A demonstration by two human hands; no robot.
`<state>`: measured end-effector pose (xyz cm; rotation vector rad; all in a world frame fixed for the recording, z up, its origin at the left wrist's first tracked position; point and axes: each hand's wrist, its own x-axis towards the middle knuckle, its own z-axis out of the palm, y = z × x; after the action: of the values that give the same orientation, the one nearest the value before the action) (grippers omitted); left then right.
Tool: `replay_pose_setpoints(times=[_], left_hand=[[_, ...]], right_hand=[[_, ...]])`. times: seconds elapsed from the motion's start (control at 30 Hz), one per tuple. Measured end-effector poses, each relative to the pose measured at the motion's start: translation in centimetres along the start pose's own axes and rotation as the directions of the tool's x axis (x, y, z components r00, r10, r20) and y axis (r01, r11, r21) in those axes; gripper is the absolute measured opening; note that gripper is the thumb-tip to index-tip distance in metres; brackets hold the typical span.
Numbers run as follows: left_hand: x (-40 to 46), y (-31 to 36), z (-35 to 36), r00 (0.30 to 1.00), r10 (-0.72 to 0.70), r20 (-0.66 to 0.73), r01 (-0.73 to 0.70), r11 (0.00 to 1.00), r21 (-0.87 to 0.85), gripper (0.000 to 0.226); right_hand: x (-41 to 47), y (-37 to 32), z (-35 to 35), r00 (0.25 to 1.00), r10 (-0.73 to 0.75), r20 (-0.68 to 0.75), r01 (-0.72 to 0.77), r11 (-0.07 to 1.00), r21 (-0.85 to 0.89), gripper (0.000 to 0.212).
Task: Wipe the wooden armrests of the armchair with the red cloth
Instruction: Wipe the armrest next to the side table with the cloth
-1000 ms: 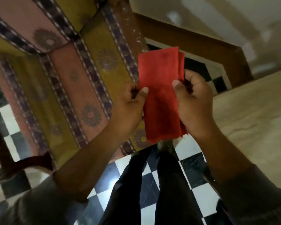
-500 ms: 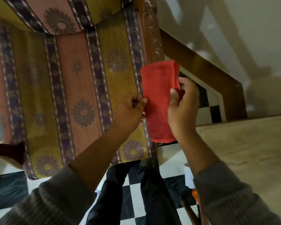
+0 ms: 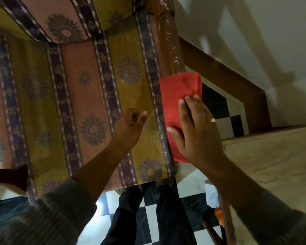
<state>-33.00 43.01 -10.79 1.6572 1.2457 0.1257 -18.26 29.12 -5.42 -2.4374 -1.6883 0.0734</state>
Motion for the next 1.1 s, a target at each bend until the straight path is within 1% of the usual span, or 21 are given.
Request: replay_pose_setpoints(times=[0.07, 0.13, 0.17, 0.2, 0.23, 0.27, 0.3, 0.33, 0.4, 0.43, 0.5, 0.57, 0.63, 0.73, 0.8, 0.87, 0.93, 1.0, 1.1], left_hand=[[0.5, -0.9, -0.3, 0.999, 0.031, 0.025, -0.033, 0.995, 0.098, 0.031], [1.0, -1.6, -0.4, 0.997, 0.049, 0.067, -0.059, 0.987, 0.149, 0.03], [1.2, -1.9, -0.5, 0.994, 0.058, 0.088, -0.072, 0.984, 0.164, 0.032], [1.5, -2.2, -0.6, 0.992, 0.074, 0.105, -0.093, 0.978, 0.188, 0.034], [1.8, -2.5, -0.7, 0.987, 0.104, 0.121, -0.13, 0.964, 0.23, 0.038], [2.5, -2.6, -0.7, 0.98, 0.144, 0.141, -0.181, 0.934, 0.308, 0.045], [3.1, -2.9, -0.8, 0.973, 0.16, 0.164, -0.215, 0.883, 0.417, 0.054], [3.6, -3.0, -0.8, 0.969, 0.173, 0.178, -0.241, 0.825, 0.51, 0.063], [4.9, -2.9, -0.9, 0.955, 0.221, 0.196, -0.296, 0.729, 0.618, 0.08], [5.5, -2.9, -0.9, 0.946, 0.247, 0.21, -0.324, 0.681, 0.657, 0.087], [6.4, -2.7, -0.5, 0.916, 0.305, 0.261, -0.397, 0.588, 0.705, 0.096], [7.5, -2.8, -0.1, 0.891, 0.344, 0.297, -0.444, 0.521, 0.729, 0.098], [8.5, -2.8, 0.5, 0.882, 0.353, 0.312, -0.456, 0.478, 0.75, 0.099], [9.3, -3.7, 1.3, 0.904, 0.327, 0.276, -0.412, 0.49, 0.769, 0.102], [9.4, -4.5, 1.9, 0.902, 0.36, 0.239, -0.403, 0.501, 0.766, 0.098], [9.5, -5.2, 2.1, 0.89, 0.399, 0.22, -0.413, 0.5, 0.761, 0.095], [9.7, -5.7, 2.4, 0.878, 0.435, 0.202, -0.42, 0.493, 0.762, 0.095], [9.8, -6.1, 2.6, 0.874, 0.457, 0.168, -0.408, 0.498, 0.765, 0.095], [9.9, -6.5, 3.0, 0.879, 0.455, 0.145, -0.386, 0.498, 0.777, 0.096]], right_hand=[[-0.1, 0.2, 0.3, 0.996, 0.029, 0.086, -0.038, 0.994, 0.102, 0.07], [0.6, 0.6, 0.3, 0.975, 0.117, 0.188, -0.16, 0.959, 0.235, 0.075], [1.1, 0.7, 0.3, 0.959, 0.161, 0.234, -0.222, 0.939, 0.261, 0.077], [1.6, 0.7, 0.1, 0.947, 0.193, 0.256, -0.253, 0.94, 0.228, 0.078], [2.1, 0.6, 0.0, 0.948, 0.211, 0.238, -0.249, 0.958, 0.142, 0.078], [2.6, 0.5, -0.2, 0.964, 0.19, 0.185, -0.2, 0.979, 0.032, 0.078], [3.1, 0.0, -0.3, 0.98, 0.131, 0.151, -0.124, 0.991, -0.05, 0.077], [3.5, -0.3, -0.3, 0.988, 0.057, 0.144, -0.044, 0.995, -0.092, 0.077], [4.2, -0.6, -0.2, 0.983, -0.066, 0.171, 0.091, 0.986, -0.141, 0.075], [4.5, -0.5, -0.2, 0.978, -0.08, 0.19, 0.11, 0.982, -0.153, 0.072], [4.6, -0.5, -0.4, 0.973, -0.051, 0.226, 0.088, 0.983, -0.16, 0.072], [4.7, -0.8, -0.6, 0.966, -0.006, 0.259, 0.044, 0.989, -0.142, 0.083], [5.2, -1.3, -0.5, 0.961, 0.059, 0.268, -0.033, 0.994, -0.103, 0.093], [6.5, -2.0, -0.4, 0.953, 0.198, 0.229, -0.19, 0.98, -0.057, 0.091], [6.8, -2.0, -0.1, 0.956, 0.235, 0.176, -0.229, 0.972, -0.058, 0.086], [6.5, -1.8, 0.2, 0.971, 0.202, 0.13, -0.191, 0.977, -0.094, 0.081], [6.0, -1.7, 0.5, 0.984, 0.134, 0.117, -0.118, 0.984, -0.133, 0.079], [6.3, -1.7, 0.7, 0.988, 0.102, 0.117, -0.081, 0.982, -0.172, 0.079], [7.2, -1.8, 0.6, 0.982, 0.085, 0.167, -0.046, 0.973, -0.226, 0.079]])
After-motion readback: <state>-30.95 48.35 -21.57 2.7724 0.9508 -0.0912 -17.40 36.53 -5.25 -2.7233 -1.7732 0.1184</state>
